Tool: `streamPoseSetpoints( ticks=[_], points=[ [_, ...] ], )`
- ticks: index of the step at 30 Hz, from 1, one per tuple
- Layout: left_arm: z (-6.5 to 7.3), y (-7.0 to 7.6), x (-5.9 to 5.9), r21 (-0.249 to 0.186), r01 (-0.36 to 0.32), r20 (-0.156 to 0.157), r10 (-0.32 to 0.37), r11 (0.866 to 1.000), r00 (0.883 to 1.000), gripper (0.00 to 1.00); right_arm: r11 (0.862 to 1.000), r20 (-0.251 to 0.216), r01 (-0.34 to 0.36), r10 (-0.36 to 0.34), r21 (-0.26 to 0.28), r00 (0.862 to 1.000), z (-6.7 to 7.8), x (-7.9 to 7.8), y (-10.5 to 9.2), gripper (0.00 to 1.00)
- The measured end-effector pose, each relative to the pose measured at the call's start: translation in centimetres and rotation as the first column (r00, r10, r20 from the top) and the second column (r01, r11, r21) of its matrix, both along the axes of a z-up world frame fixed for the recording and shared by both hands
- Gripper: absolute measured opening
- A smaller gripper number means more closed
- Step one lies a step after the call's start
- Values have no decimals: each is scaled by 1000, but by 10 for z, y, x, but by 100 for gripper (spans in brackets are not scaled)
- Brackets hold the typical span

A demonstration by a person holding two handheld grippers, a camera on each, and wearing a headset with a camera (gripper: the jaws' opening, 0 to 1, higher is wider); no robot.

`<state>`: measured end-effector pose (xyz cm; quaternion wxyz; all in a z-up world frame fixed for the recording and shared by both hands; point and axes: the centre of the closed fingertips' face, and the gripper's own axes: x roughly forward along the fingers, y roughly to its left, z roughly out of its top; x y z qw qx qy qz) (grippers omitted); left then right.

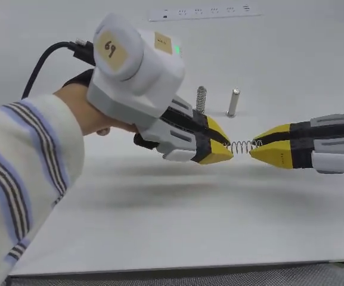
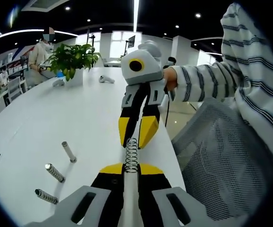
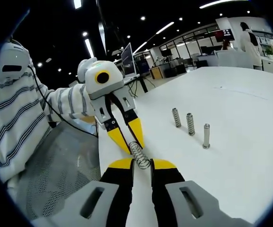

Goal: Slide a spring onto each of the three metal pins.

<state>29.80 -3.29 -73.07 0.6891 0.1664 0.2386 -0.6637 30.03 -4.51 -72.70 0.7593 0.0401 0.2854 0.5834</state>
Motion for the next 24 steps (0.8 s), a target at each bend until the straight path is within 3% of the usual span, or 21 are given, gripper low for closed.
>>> streamPoseSetpoints(
  ticks=[6,10,24],
  points=[
    [0,-1,-2,-8,5,-4,-5,1000,1000,2,999,11,-35,35,-16,999,-2,-3,-1,10],
    [0,-2,-2,-14,-2,-12,2,1000,1000,2,995,54,-73,77,-66,996,-6,-4,-3,10],
    [-8,5,-5,-5,-36,-29,36,999,999,2,992,28,-101,103,-69,994,-8,-5,5,9]
  ],
)
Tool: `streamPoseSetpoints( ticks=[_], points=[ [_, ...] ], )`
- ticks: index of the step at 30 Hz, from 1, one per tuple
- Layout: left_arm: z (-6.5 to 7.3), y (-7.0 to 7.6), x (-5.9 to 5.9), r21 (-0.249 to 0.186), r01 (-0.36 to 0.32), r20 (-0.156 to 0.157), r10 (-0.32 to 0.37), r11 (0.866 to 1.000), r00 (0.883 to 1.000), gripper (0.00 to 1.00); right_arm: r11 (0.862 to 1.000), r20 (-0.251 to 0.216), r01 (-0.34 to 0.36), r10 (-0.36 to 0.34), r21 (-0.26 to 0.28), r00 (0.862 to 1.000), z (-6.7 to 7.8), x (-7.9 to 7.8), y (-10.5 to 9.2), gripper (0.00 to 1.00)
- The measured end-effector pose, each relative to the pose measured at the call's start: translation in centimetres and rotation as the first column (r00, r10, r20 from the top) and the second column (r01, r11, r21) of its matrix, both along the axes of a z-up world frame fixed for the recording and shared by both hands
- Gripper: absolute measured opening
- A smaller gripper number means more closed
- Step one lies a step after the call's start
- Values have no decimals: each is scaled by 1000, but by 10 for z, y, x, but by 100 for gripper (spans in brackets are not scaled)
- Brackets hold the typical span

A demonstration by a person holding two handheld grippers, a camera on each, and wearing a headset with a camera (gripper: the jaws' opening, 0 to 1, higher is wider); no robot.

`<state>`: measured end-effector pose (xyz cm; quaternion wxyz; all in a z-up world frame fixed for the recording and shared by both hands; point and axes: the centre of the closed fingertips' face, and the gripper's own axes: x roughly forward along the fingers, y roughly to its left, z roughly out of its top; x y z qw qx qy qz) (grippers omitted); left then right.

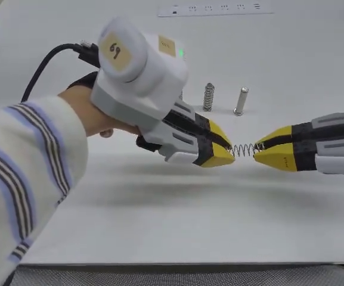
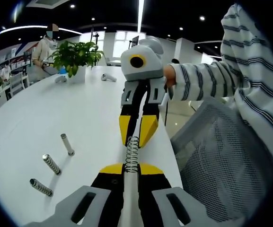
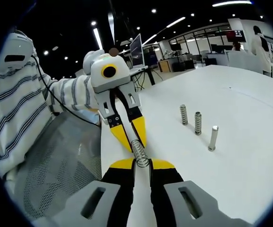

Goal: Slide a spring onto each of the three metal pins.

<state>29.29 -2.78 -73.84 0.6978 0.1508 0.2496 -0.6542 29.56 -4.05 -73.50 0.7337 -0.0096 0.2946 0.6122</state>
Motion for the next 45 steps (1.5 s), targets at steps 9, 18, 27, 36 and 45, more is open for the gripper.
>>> streamPoseSetpoints(
  ticks=[9,18,27,36,45],
  points=[
    [-4,4,-4,-6,-30,-8,30,1000,1000,2,1000,-18,-14,14,-18,1000,1,-1,6,9],
    [-6,5,-5,-19,-40,-13,40,999,999,2,998,-54,-5,2,-55,999,-1,-2,6,9],
    [-7,1,-6,-35,-50,-10,50,998,999,2,994,-55,8,-14,-111,998,-1,-5,3,9],
    [-11,0,-10,-37,-51,-24,50,998,998,2,985,-16,-56,55,-164,998,6,-11,9,8],
    [-17,-6,-11,-52,-58,-4,58,997,998,3,958,0,-91,94,-273,996,6,-16,8,8]
  ],
)
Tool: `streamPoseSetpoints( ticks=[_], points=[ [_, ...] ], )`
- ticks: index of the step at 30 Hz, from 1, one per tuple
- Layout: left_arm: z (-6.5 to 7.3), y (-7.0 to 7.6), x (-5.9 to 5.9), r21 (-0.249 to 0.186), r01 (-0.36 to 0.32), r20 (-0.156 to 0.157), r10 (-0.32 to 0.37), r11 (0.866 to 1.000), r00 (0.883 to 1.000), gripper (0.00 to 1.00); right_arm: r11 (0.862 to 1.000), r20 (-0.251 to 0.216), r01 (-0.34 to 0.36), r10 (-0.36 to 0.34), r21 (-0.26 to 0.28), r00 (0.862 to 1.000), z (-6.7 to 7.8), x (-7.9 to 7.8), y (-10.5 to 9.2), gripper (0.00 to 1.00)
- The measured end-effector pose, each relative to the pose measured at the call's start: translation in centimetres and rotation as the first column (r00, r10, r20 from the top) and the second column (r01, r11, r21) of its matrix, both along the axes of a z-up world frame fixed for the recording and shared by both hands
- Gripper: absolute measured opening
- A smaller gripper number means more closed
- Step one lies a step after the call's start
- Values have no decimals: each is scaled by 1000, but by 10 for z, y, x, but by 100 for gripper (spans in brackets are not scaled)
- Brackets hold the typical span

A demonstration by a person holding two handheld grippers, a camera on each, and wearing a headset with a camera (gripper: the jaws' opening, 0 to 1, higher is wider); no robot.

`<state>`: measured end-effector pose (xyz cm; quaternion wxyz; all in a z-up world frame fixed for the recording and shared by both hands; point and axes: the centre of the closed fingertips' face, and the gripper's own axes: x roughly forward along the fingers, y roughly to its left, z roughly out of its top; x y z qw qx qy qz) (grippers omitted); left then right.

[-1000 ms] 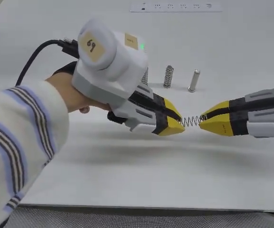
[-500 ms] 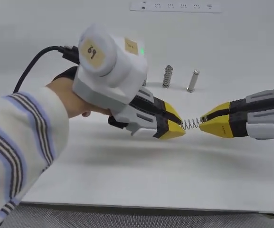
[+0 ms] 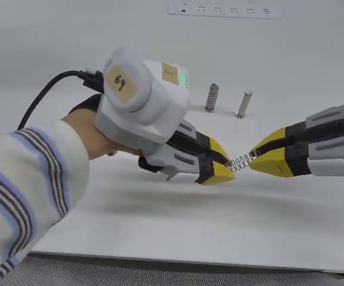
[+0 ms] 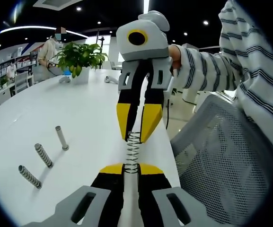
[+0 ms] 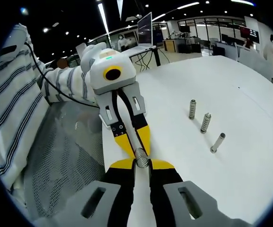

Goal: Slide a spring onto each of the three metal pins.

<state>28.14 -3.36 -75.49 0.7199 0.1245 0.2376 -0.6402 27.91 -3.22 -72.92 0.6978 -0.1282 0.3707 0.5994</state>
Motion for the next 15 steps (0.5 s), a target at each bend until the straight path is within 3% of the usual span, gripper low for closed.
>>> streamPoseSetpoints(
  ticks=[4,7,8,9,11,15],
  points=[
    [-1,-5,0,-14,-1,7,1,1000,1000,3,999,6,-10,10,-43,1000,1,0,-1,8],
    [-4,-6,5,1,-11,27,11,1000,1000,3,998,12,-27,28,-53,1000,5,-3,1,8],
    [-5,-7,6,-6,-11,27,11,1000,1000,3,999,12,-28,29,-45,1000,7,-3,3,8],
    [-5,-9,4,-17,-5,7,5,1000,1000,3,999,18,-24,25,-46,1000,9,-2,4,8],
    [-4,-10,5,-18,-4,23,5,1000,1000,3,997,19,-22,23,-72,1000,7,1,2,8],
    [-4,-12,6,-30,-10,26,11,999,1000,3,993,45,-46,52,-112,998,6,1,1,8]
  ],
)
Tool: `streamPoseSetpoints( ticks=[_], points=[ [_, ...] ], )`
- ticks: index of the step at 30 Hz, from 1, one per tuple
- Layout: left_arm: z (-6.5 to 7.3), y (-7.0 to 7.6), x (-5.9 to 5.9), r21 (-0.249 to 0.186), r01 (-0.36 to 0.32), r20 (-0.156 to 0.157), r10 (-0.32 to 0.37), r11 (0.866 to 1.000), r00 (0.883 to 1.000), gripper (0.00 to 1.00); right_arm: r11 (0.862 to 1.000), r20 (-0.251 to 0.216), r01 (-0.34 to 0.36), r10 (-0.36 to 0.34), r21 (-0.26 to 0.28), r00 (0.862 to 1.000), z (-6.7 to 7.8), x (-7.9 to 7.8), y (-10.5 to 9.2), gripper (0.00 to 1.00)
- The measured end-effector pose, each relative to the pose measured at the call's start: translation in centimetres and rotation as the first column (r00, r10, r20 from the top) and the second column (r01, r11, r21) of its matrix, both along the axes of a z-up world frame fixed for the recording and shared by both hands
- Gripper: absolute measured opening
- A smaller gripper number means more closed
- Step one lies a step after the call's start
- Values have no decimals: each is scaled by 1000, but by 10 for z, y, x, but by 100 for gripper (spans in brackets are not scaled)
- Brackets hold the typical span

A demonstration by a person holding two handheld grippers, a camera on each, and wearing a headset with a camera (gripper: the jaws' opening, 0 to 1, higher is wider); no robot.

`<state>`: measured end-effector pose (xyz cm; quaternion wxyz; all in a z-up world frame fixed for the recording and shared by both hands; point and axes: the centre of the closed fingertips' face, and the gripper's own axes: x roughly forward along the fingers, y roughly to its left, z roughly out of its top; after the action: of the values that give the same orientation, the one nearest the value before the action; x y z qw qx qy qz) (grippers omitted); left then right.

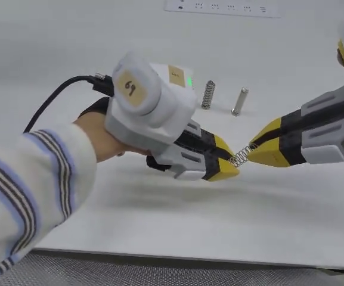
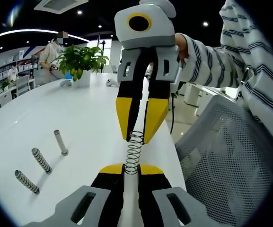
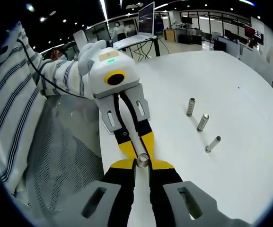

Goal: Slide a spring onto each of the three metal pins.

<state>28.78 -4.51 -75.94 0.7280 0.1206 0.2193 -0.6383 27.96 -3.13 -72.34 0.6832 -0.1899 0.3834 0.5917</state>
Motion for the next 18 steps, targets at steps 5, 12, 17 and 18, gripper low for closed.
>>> streamPoseSetpoints(
  ticks=[5,12,17,18],
  points=[
    [1,-7,-4,-38,7,-23,-8,999,1000,3,998,19,-29,30,-47,999,3,-4,-1,8],
    [4,-15,-3,-77,16,-25,-18,997,1000,3,996,42,-24,28,-81,999,4,-1,-8,8],
    [3,-20,-5,-98,44,-19,-46,994,999,3,994,34,-25,29,-109,999,3,-2,-12,8],
    [3,-21,-6,-106,53,-26,-56,993,998,3,993,32,-30,34,-113,999,3,-2,-12,8]
  ],
)
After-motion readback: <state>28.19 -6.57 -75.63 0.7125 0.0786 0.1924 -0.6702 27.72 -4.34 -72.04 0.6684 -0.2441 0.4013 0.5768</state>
